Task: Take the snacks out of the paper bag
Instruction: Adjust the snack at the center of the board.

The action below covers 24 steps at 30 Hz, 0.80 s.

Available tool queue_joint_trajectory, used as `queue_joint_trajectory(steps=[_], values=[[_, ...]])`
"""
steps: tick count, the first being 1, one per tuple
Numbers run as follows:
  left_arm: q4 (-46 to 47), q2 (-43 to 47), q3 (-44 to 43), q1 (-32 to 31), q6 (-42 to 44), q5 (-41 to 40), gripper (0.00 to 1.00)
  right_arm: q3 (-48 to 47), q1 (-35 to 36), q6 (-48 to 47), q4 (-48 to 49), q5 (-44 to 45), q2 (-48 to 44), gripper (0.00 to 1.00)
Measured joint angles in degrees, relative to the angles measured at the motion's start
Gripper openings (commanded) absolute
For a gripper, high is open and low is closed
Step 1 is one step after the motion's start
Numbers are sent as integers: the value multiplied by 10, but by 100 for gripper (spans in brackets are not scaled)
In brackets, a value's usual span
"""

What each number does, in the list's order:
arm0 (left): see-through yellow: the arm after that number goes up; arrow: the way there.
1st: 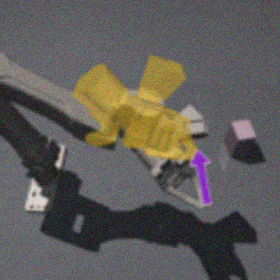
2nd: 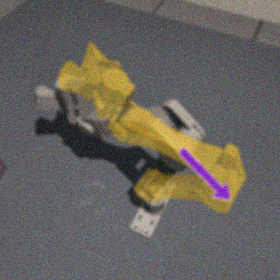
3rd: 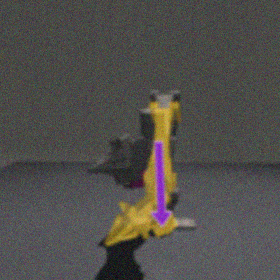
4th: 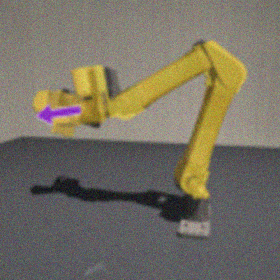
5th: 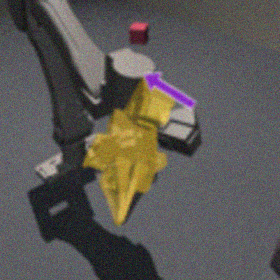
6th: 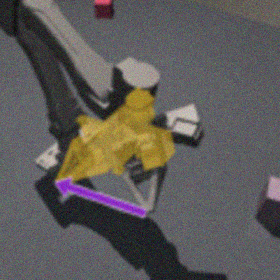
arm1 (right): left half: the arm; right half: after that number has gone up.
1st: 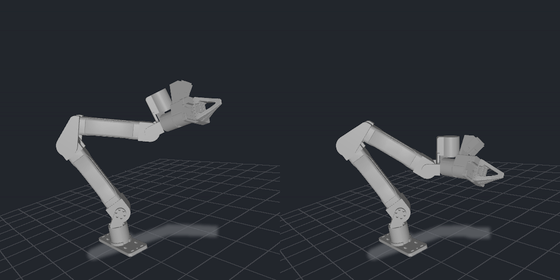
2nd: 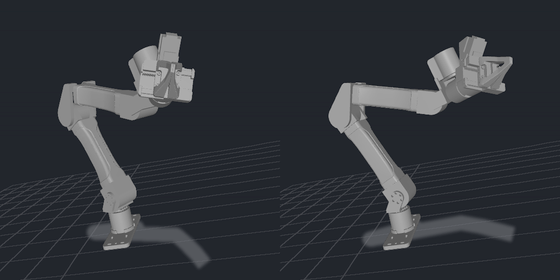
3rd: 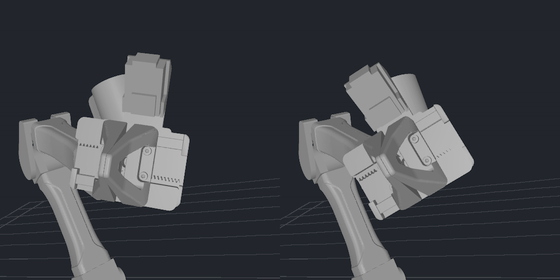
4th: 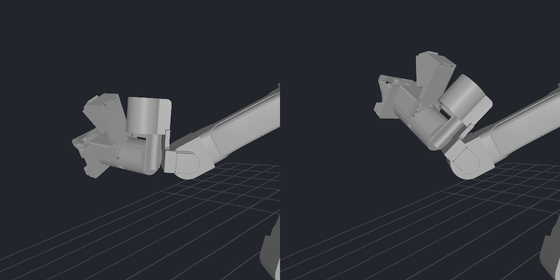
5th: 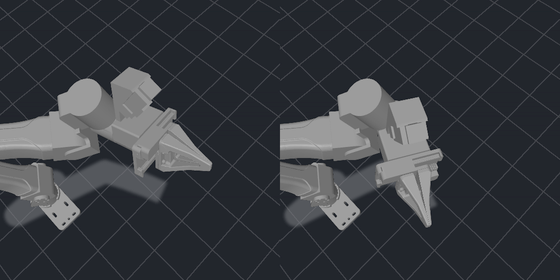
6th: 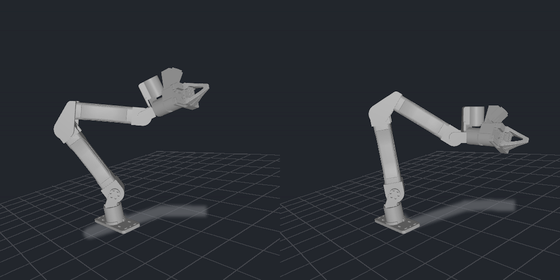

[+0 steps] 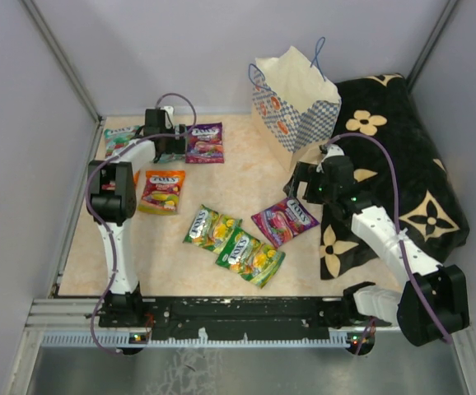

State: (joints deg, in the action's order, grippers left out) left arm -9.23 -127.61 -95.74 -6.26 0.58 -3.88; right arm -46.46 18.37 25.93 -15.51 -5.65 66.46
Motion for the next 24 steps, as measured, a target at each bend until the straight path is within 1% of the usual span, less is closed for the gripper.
queue_joint_trajectory(steps=[12, 15, 18, 24], values=[[-6, -2, -4, 12, 3, -12, 95, 1, 0, -4, -2, 0, -1, 99], [-10, -2, -6, 15, 5, -12, 99, 3, 0, -4, -2, 0, -1, 99], [-14, -2, -8, 16, 6, -10, 99, 6, 0, -4, -4, 0, -1, 99], [-43, 24, -2, 20, 6, 8, 99, 7, 0, -4, -4, 0, -2, 99]])
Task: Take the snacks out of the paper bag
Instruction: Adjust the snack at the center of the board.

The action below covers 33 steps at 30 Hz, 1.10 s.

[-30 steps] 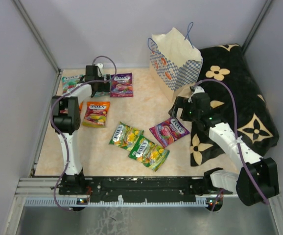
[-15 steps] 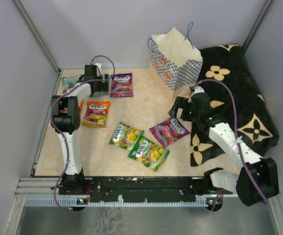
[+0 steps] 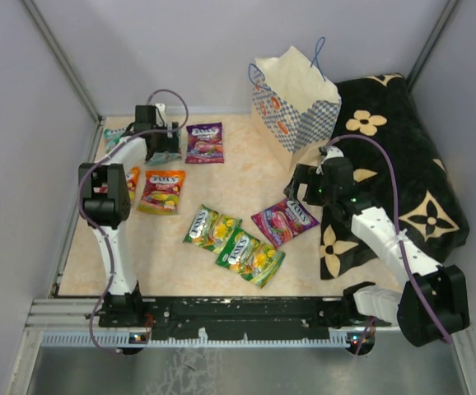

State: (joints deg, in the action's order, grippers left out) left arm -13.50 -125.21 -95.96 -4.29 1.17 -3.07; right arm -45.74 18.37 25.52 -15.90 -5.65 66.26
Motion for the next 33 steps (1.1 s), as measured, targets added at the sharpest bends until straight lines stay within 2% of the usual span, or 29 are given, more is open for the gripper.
queue_joint_trajectory(steps=[5, 10, 18, 25, 33], values=[[-8, 66, 9, 18, -1, 10, 99, 0, 0, 0, 0, -1, 0, 99], [11, 99, -3, 78, -6, 11, 98, 0, 0, 0, 0, -1, 0, 99], [32, 35, -9, 154, -7, -36, 97, 0, 0, 0, 0, -3, 0, 99], [33, -43, -59, 158, 7, -46, 95, 0, 0, 0, 0, -11, 0, 99], [46, -49, -60, 157, 46, -31, 94, 0, 0, -2, 0, -18, 0, 99]])
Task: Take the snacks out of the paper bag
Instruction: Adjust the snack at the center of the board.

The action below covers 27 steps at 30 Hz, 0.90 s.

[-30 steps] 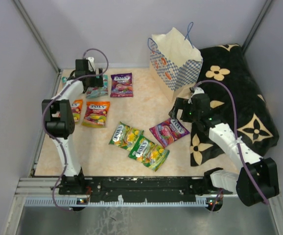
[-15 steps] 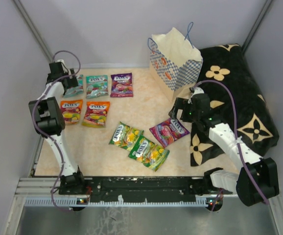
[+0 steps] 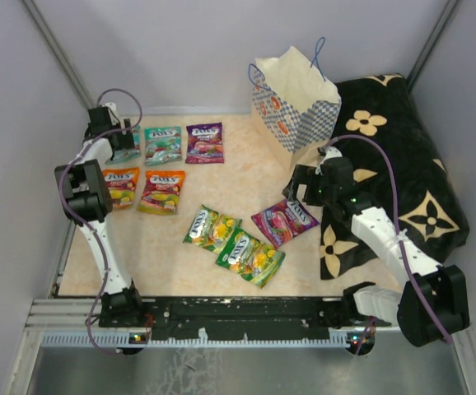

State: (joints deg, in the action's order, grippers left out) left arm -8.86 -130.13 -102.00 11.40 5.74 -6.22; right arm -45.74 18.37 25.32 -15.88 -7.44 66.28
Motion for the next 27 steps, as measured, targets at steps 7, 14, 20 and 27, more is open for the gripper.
queue_joint_trajectory(steps=[7, 14, 20, 27], values=[[63, 7, 56, 0, 42, 6, 93, 0, 0, -3, 0, -9, 0, 99], [76, 26, 87, 0, 81, 22, 93, 0, 0, -3, 0, -17, 0, 99], [70, 48, 108, -2, 94, 19, 100, 12, 0, 7, -4, 2, 7, 99], [29, 166, 165, -38, 89, 24, 99, 12, 0, 42, -37, 64, 17, 99]])
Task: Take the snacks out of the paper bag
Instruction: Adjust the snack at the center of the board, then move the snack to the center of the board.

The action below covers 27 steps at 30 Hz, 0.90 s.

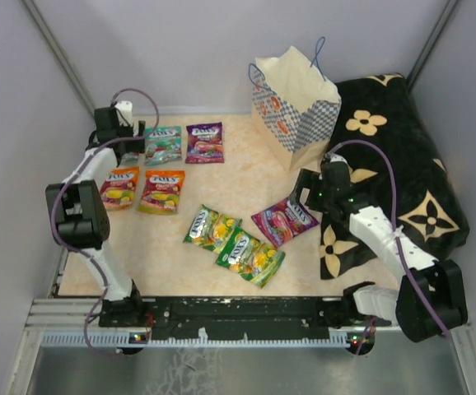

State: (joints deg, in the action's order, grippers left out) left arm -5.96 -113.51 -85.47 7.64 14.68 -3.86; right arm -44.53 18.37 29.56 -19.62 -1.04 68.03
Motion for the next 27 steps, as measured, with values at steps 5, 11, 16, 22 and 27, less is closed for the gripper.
queue_joint_trajectory(steps=[5, 11, 16, 22, 27], values=[[32, 202, 153, -120, -2, 35, 100, 0, 0, 16, -12, 33, -14, 99], [47, 332, 252, -292, 20, 164, 100, -2, 0, 20, -14, 58, -33, 99], [78, 356, 318, -440, 56, 204, 100, -26, 0, -16, -15, 61, -37, 99], [138, 310, 326, -547, 85, 214, 100, -116, 0, -73, 5, 65, -37, 99], [176, 207, 285, -600, 117, 172, 99, -358, -21, -136, -14, 104, 73, 95]])
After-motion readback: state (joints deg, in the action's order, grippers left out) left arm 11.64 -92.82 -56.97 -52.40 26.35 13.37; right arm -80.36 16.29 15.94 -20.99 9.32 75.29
